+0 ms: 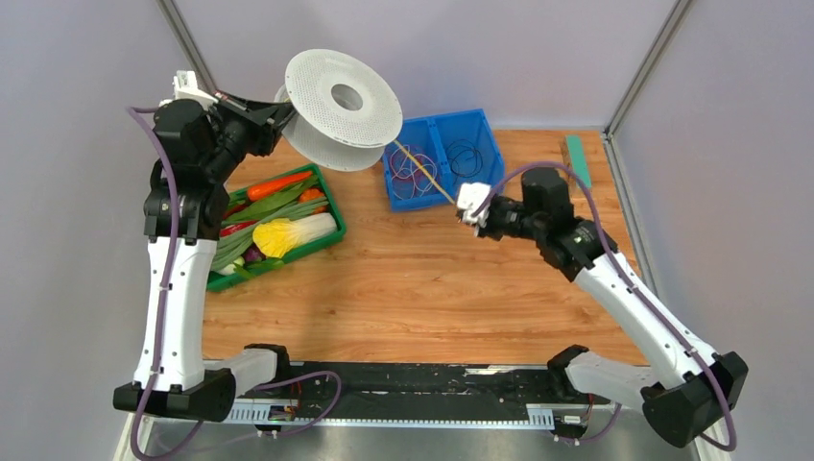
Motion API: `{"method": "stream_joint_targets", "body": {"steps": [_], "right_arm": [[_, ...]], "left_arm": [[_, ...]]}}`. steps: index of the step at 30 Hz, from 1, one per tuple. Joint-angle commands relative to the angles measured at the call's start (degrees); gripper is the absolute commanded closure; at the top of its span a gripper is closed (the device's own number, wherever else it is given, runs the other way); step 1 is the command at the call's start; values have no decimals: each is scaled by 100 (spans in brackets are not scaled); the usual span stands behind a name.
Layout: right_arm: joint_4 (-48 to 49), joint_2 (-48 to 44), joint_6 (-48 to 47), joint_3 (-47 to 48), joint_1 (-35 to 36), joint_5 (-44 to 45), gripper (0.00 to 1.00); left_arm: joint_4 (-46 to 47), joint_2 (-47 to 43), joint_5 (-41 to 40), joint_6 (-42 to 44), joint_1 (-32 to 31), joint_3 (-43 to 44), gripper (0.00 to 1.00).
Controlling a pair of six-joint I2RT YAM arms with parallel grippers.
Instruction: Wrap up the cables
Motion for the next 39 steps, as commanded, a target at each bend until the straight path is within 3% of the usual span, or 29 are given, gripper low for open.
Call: {"method": "stream_joint_targets", "body": {"steps": [1, 5, 10, 15, 24, 30, 39], "right_arm": [[-630, -356, -477, -222, 1134, 1086, 100], [-1148, -313, -854, 49, 2242, 1692, 100], [-1772, -93, -1329, 830, 3578, 2212, 100], [-2037, 162, -1856, 1569, 4309, 2195, 100], [-2029, 724, -2735, 2599, 4468, 1966, 100], [-1677, 1058, -2640, 2950, 4389, 2106, 100], [-1299, 1603, -1910, 3653, 3520, 1984, 100]], "left_arm": [[-510, 134, -1357, 91, 116, 522, 100], [-782, 275, -1752, 539, 28, 698, 100], [-1029, 495, -2298, 1321, -551, 629, 100], [-1099, 785, -2597, 2218, -1123, 392, 100], [-1135, 1145, -2799, 2843, -2098, 13, 100], [-1056, 1137, -2826, 3177, -2617, -250, 100], [-143, 400, -1676, 4116, -3013, -1401, 100]]}}
